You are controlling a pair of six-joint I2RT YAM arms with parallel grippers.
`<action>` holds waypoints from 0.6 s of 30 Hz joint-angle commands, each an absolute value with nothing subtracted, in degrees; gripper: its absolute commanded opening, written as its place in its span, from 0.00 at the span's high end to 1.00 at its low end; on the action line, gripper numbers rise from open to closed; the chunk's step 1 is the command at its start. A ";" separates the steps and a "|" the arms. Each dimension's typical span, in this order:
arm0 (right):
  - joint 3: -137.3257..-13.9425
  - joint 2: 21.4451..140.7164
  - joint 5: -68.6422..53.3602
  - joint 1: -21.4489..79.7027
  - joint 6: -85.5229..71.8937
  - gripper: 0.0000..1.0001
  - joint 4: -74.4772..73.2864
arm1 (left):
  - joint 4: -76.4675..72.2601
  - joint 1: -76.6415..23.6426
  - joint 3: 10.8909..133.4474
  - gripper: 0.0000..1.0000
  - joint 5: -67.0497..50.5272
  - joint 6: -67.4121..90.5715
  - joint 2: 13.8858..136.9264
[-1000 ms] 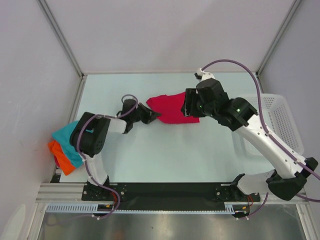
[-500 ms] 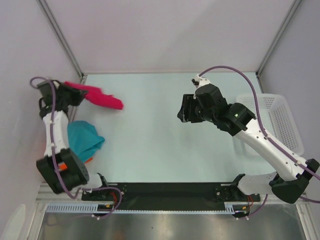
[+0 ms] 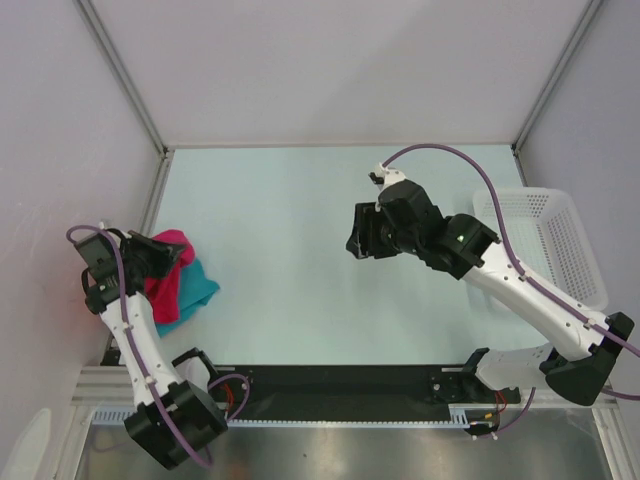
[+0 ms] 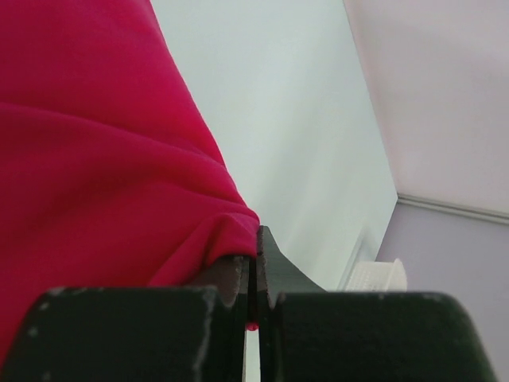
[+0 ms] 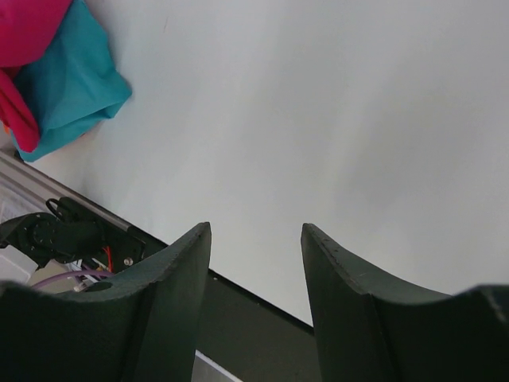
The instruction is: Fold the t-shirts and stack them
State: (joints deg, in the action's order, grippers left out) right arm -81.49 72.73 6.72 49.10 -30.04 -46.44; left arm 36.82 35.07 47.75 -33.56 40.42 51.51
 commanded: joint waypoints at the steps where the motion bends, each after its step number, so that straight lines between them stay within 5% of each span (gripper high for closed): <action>1: -80.33 70.67 7.56 50.71 -31.46 0.46 -44.39 | 42.97 34.19 47.73 1.00 -35.69 35.42 46.76; 3: -79.63 70.49 7.91 51.67 -32.25 0.46 -44.30 | 41.58 34.19 45.11 1.00 -36.03 36.91 44.92; 5: -79.72 70.49 8.17 52.38 -32.78 0.46 -44.73 | 39.29 34.28 43.69 0.83 -37.52 38.40 44.39; 6: -79.72 70.49 9.04 52.73 -32.87 0.46 -45.08 | 38.59 34.28 42.99 0.64 -38.83 38.67 44.47; 7: -79.72 70.58 9.40 53.08 -32.96 0.46 -45.78 | 37.89 34.28 42.89 0.32 -39.11 39.11 44.82; 10: -79.54 70.40 10.19 53.17 -33.31 0.46 -46.58 | 38.06 34.28 43.85 0.01 -38.23 38.94 45.26; 18: -80.07 71.28 10.55 53.26 -33.66 0.46 -47.02 | 38.67 34.37 47.45 0.00 -36.30 39.46 44.21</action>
State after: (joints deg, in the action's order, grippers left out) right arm -79.55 72.01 9.10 52.93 -32.88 -46.50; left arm 39.86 34.52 43.48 -36.32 38.98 45.63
